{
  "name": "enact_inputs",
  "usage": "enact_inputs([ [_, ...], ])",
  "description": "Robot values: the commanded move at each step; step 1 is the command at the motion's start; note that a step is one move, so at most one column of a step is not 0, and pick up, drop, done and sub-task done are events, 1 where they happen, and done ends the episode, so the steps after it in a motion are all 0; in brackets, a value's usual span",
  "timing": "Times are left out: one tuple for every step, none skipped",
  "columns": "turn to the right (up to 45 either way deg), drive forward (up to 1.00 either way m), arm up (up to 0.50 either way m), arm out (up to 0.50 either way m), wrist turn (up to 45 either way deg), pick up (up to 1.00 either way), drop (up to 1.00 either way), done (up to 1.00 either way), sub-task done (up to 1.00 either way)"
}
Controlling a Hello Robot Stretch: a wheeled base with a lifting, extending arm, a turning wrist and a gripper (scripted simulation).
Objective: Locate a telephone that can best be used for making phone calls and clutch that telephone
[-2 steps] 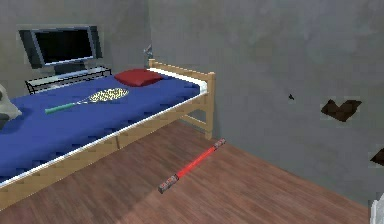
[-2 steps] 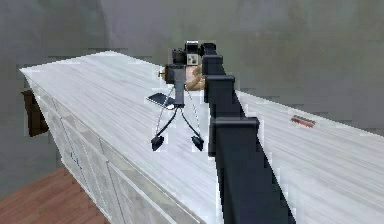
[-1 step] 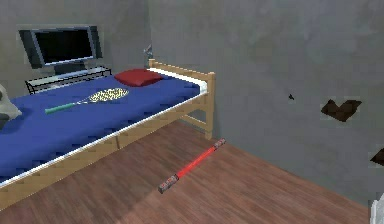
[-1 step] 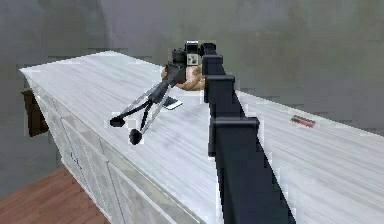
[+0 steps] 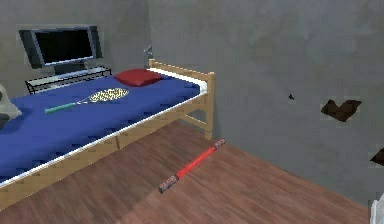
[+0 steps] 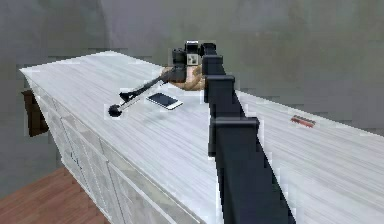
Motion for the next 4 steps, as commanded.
enact_inputs([
  [0.0, 0.00, 0.00, 0.00, 45.0, 0.00, 0.00, 0.00, 0.00],
  [0.0, 0.00, 0.00, 0.00, 24.0, 0.00, 0.00, 0.00, 0.00],
  [0.0, 0.00, -0.12, 0.00, 0.0, 0.00, 0.00, 0.00, 0.00],
  [0.0, 0.00, 0.00, 0.00, 0.0, 1.00, 0.00, 0.00, 0.00],
])
